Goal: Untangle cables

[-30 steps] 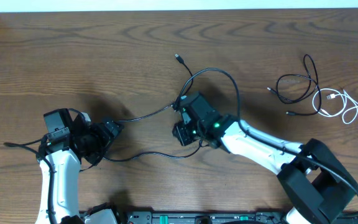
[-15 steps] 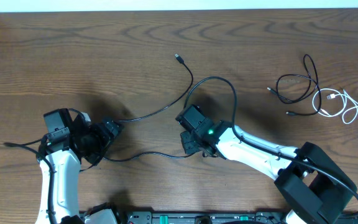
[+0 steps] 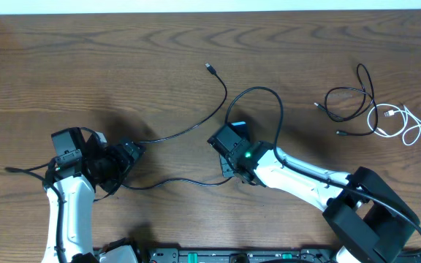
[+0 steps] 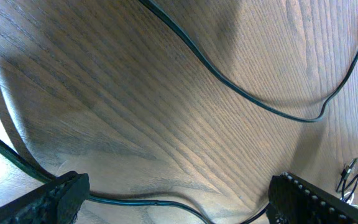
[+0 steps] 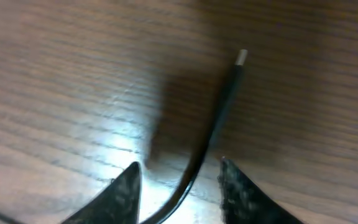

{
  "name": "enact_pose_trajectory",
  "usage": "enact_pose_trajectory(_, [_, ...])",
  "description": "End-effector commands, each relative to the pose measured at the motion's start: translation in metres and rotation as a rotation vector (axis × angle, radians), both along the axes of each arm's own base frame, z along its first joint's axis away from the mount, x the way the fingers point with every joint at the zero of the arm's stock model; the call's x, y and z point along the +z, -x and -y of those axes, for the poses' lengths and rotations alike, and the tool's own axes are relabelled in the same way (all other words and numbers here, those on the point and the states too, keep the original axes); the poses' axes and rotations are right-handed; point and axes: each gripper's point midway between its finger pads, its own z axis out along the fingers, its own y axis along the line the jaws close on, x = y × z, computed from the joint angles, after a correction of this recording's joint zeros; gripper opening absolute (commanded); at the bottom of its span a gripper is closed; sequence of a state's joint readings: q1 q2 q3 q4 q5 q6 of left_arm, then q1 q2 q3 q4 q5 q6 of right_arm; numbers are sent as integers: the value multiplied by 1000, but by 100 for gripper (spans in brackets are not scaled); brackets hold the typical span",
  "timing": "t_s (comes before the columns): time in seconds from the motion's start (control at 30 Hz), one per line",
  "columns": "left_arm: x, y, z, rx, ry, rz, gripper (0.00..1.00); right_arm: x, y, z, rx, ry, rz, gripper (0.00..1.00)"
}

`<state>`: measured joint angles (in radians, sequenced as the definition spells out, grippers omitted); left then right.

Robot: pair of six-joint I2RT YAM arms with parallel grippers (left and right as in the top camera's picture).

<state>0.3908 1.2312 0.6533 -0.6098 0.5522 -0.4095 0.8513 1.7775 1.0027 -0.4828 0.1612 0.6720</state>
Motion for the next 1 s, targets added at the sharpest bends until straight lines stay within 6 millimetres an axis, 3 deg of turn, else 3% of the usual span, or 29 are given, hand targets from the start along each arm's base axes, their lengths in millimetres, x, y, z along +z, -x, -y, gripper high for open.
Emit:
enact_pose_trajectory(0.0, [7, -5, 0, -17, -3, 26, 98, 0, -5, 7, -59, 17, 26, 27])
enact_pose_trajectory(0.2, [7, -5, 0, -17, -3, 26, 98, -17, -6, 8, -62, 46, 15, 19])
enact_pose_trajectory(0.53, [7, -5, 0, -17, -3, 26, 98, -18, -13, 13, -96, 31, 9, 3])
enact_pose_trajectory(0.8, [7, -5, 0, -17, -3, 26, 98, -11, -55, 25, -184, 25, 149, 1])
enact_pose_trajectory(0.97, [7, -5, 0, -17, -3, 26, 98, -21, -73, 26, -202, 31, 207, 1])
